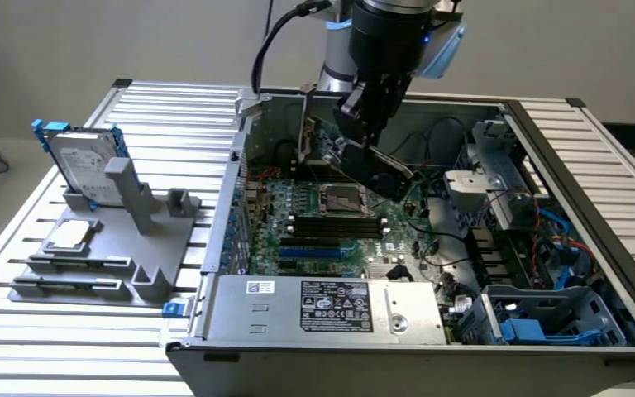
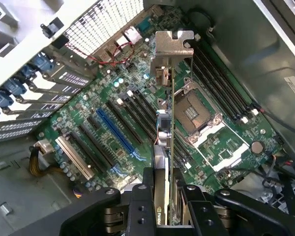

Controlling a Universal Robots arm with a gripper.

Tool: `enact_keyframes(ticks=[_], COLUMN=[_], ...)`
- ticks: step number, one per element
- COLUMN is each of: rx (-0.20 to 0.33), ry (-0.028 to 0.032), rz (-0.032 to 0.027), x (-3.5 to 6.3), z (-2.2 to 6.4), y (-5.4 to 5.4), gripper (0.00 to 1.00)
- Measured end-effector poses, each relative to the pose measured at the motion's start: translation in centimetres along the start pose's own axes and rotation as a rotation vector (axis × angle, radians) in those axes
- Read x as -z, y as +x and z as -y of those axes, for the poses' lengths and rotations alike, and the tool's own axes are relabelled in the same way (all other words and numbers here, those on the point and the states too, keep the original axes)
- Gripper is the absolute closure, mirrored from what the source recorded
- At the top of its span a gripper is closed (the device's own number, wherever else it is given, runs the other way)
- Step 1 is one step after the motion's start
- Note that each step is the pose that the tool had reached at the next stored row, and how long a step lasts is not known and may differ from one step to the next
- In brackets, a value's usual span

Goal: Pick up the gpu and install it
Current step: 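Insert the gpu into the slot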

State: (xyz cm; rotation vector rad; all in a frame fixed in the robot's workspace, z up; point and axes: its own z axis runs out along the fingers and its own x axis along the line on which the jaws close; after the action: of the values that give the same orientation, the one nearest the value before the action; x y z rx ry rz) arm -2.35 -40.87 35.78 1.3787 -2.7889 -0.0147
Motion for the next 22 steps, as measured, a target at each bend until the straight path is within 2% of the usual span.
enact_keyframes(ticks=[22], rx=[0.4], ry=[0.0092], rz=[-0.0088], x=[-0.07], z=[0.0], y=[0.0], gripper=[0.73])
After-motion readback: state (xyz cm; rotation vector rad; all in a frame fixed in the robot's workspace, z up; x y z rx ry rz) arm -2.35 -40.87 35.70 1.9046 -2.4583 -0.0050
